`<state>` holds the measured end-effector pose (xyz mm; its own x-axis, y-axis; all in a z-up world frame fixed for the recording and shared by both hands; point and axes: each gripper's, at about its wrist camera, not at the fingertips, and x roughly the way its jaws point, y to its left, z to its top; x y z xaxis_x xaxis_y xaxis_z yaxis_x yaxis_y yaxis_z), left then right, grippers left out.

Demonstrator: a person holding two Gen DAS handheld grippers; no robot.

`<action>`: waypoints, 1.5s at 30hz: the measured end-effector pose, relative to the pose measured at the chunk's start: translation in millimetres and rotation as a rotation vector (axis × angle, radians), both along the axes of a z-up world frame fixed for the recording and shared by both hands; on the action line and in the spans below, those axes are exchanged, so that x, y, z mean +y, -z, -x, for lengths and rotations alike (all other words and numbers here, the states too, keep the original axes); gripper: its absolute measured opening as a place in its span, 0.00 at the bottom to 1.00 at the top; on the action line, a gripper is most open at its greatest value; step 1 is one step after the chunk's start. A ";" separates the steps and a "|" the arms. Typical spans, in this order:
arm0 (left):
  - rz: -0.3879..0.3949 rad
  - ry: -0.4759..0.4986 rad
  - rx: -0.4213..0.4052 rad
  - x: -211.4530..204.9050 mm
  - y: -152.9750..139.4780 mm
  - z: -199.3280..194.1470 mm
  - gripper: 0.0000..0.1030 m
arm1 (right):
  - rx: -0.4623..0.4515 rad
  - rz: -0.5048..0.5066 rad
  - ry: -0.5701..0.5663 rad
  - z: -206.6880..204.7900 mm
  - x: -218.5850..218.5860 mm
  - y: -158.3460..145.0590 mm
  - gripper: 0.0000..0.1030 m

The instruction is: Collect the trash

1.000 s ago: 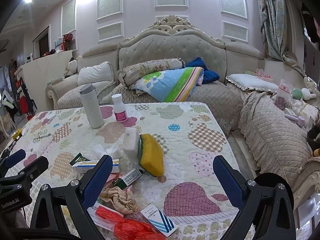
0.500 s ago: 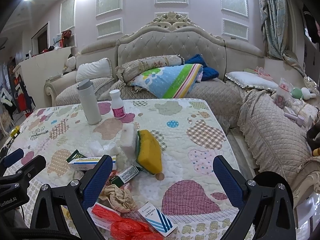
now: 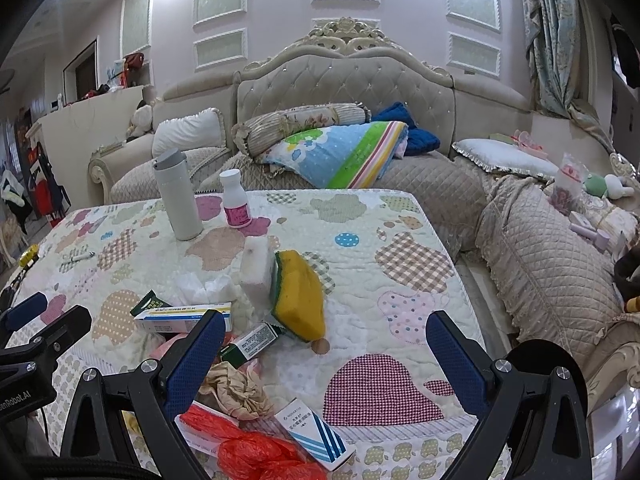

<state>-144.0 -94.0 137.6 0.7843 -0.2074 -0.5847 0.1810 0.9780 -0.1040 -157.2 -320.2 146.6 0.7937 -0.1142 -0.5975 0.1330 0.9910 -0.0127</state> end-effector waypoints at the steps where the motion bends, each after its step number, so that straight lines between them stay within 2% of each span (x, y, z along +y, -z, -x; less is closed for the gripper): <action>1: 0.000 0.000 0.000 0.0 -0.5 -0.5 1.00 | 0.001 -0.001 0.000 -0.1 -0.2 0.1 0.97; 21: 0.007 -0.004 0.045 7.7 9.0 -8.3 1.00 | 0.047 -0.002 0.003 -4.5 -6.7 9.3 0.97; 29: -0.029 -0.012 0.073 21.9 15.4 -13.0 1.00 | 0.090 0.007 -0.008 -8.0 -12.8 15.7 0.97; 38: -0.055 -0.045 0.139 53.0 32.7 -23.3 1.00 | 0.222 0.008 -0.060 -16.9 -17.1 36.4 0.97; 45: -0.050 -0.069 0.165 71.6 39.5 -31.3 1.00 | 0.336 -0.085 -0.140 -25.6 -12.9 52.7 0.97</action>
<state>-112.7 -22.4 98.1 0.6881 -0.1235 -0.7150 0.0978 0.9922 -0.0772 -131.7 -333.0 94.0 0.5559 0.0422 -0.8302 -0.0011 0.9987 0.0500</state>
